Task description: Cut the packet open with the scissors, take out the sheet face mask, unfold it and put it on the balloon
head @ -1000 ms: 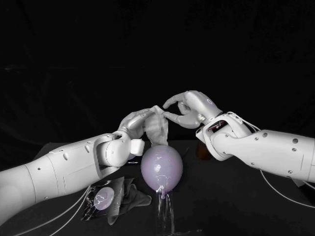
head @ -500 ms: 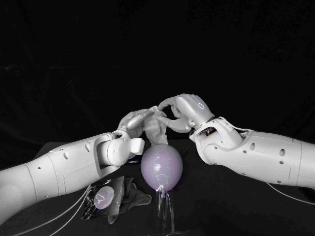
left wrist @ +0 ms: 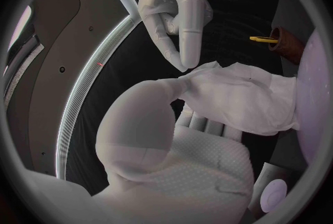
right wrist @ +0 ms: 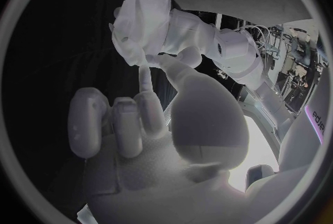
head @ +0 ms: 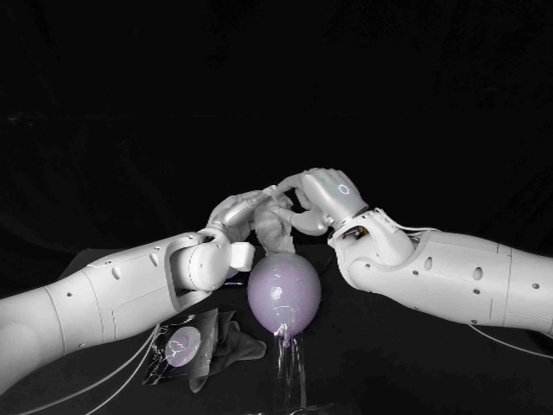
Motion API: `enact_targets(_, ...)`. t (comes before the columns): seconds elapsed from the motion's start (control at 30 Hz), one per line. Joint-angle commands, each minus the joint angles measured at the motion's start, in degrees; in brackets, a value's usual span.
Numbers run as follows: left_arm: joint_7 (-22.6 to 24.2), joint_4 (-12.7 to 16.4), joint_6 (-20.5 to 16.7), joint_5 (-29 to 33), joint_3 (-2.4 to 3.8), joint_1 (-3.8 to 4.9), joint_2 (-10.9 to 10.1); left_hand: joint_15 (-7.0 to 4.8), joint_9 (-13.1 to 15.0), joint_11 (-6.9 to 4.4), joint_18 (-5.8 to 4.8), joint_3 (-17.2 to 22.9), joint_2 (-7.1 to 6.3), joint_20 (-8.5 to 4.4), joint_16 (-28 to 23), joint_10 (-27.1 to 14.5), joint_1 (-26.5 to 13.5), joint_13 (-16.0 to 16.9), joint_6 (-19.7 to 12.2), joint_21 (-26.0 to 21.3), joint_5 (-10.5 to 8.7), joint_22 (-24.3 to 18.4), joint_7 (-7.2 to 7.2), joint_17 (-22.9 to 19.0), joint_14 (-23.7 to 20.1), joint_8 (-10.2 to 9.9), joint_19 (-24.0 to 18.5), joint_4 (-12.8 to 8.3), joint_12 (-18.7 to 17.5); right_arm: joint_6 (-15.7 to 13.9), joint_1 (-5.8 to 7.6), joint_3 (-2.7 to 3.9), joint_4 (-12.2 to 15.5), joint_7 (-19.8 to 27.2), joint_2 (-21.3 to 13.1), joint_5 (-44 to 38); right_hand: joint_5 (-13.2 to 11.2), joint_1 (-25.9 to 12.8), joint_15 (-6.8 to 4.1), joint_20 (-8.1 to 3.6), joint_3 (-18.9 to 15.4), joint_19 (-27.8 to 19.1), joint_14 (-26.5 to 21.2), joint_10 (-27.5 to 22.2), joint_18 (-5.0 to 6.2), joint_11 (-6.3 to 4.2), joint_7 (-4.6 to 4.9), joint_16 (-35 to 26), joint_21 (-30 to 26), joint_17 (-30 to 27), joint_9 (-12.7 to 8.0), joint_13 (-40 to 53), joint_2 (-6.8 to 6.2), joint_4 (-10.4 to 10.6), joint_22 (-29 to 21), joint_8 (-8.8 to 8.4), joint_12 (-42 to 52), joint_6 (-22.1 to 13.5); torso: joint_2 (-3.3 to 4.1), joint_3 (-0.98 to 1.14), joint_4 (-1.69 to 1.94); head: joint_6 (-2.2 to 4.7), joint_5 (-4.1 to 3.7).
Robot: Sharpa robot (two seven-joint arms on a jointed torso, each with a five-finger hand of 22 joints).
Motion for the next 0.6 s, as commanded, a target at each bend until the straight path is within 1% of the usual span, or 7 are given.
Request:
enact_targets(0.03, 0.8, 0.2, 0.3, 0.0, 0.09, 0.09, 0.1, -0.16, -0.1, 0.02, 0.7, 0.0, 0.04, -0.03, 0.3, 0.4, 0.8, -0.1, 0.7, -0.2, 0.14, 0.0, 1.07, 0.1, 0.5, -0.3, 0.3, -0.5, -0.2, 1.4, -0.12, 0.02, -0.6, -2.9, 0.4, -3.7, -0.3, 0.7, -0.01, -0.18, -0.5, 0.0, 5.8, 1.2, -0.63, -0.25, -0.18, 0.2, -0.1, 14.5, 0.2, 6.0, 0.24, 0.0, 11.2, 0.47, -0.1, 0.5, 0.0, 0.02, -0.01, -0.02, 0.02)
enact_targets(0.17, 0.9, 0.3, 0.3, -0.2, 0.09, 0.09, 0.1, -0.25, -0.2, -0.13, 0.7, 0.1, 0.07, -0.07, 0.3, 0.7, 1.0, -0.1, 1.1, -0.2, 0.15, 0.0, 0.85, 0.1, 0.6, -0.4, 0.4, -0.7, -0.2, 1.3, -0.23, 0.02, -1.1, -3.8, 0.7, -4.6, -0.4, 0.9, -0.11, -0.25, -0.7, 0.1, 5.8, 1.2, -0.66, -0.39, -0.33, 0.2, 0.0, 14.6, 0.3, 6.0, 0.37, 0.3, 11.2, 0.74, -0.1, 0.8, 0.02, 0.06, 0.01, -0.03, 0.05)
enact_targets(0.6, 0.8, 0.6, 0.8, -0.7, 0.09, 0.09, 0.0, -0.44, -0.3, -0.47, 0.72, 0.2, 0.19, -0.18, 0.3, 1.6, 1.5, -0.1, 2.1, -0.1, 0.15, 0.0, 0.44, 0.1, 0.8, -0.5, 0.7, -1.2, -0.2, 1.5, -0.43, 0.03, -2.0, -5.4, 1.7, -6.8, -1.0, 1.8, -0.62, -0.66, -1.1, 0.2, 5.8, 1.3, -0.7, -0.99, -1.06, 0.2, 0.3, 14.7, 0.9, 6.0, 0.78, 1.1, 11.4, 2.04, -0.4, 1.9, -0.02, 0.03, -0.02, -0.05, 0.02)
